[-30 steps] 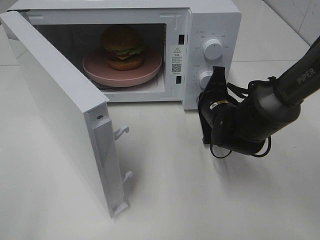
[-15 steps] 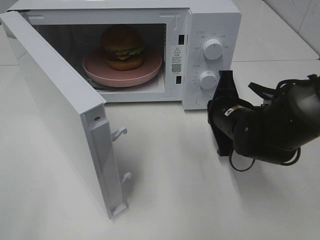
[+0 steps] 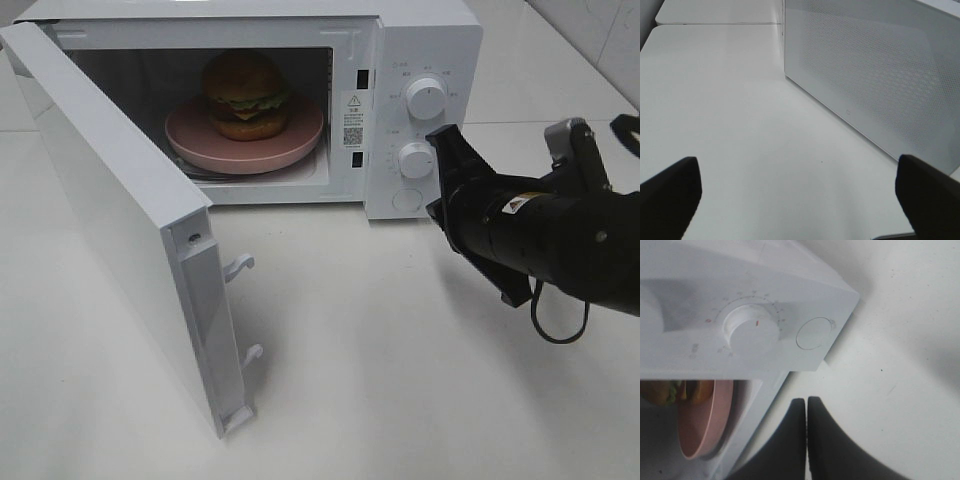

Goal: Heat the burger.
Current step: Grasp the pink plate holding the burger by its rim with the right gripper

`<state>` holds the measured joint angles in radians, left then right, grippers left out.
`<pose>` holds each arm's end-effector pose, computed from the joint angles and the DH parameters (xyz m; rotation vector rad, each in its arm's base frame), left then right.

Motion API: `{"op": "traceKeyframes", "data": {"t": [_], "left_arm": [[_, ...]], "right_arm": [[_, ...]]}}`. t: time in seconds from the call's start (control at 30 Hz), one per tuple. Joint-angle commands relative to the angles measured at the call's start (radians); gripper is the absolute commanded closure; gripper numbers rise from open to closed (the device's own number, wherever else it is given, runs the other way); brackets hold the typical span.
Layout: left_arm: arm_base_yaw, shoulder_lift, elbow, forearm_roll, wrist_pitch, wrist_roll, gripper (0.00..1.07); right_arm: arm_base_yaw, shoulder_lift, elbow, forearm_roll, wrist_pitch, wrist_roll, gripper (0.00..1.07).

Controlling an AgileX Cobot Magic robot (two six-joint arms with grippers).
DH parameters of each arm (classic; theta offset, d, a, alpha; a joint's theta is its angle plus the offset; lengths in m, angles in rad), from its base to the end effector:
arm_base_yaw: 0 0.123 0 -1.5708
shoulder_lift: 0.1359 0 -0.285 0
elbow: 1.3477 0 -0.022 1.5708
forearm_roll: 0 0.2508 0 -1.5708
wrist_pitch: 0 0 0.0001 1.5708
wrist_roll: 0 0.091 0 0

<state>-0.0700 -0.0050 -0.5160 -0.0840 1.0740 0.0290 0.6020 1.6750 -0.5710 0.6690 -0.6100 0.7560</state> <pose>-0.0087 -0.0061 0.2808 0.1063 2.0333 -0.1261 0.2593 0.1390 0.1561 0.9768 1.9176 0.8031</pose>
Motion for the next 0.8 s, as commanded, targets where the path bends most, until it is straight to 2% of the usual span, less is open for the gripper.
{"op": "traceKeyframes", "data": {"t": [0.03, 0.17, 0.23, 0.33, 0.4, 0.6, 0.77, 0.8], "left_arm": [[0.004, -0.003, 0.000, -0.003, -0.004, 0.004, 0.09], [0.004, -0.003, 0.000, -0.003, -0.004, 0.004, 0.09], [0.004, -0.003, 0.000, -0.003, -0.004, 0.004, 0.09], [0.004, -0.003, 0.000, -0.003, -0.004, 0.004, 0.09], [0.004, -0.003, 0.000, -0.003, -0.004, 0.004, 0.09], [0.004, -0.003, 0.000, -0.003, -0.004, 0.004, 0.09], [0.004, -0.003, 0.000, -0.003, -0.004, 0.004, 0.09], [0.004, -0.003, 0.000, -0.003, -0.004, 0.004, 0.09]], "right_arm": [[0.001, -0.064, 0.001, -0.013, 0.095, -0.190, 1.07], [0.001, -0.105, 0.000, -0.013, 0.175, -0.307, 1.06], [0.001, -0.148, 0.000, -0.017, 0.264, -0.444, 1.05], [0.001, -0.158, 0.000, -0.017, 0.289, -0.482, 1.05], [0.000, -0.192, 0.000, -0.017, 0.395, -0.608, 1.05], [-0.002, -0.234, 0.000, -0.018, 0.494, -0.710, 1.05], [-0.002, -0.248, -0.019, -0.095, 0.572, -0.756, 1.05], [-0.002, -0.248, -0.047, -0.156, 0.627, -0.756, 1.04]]}}
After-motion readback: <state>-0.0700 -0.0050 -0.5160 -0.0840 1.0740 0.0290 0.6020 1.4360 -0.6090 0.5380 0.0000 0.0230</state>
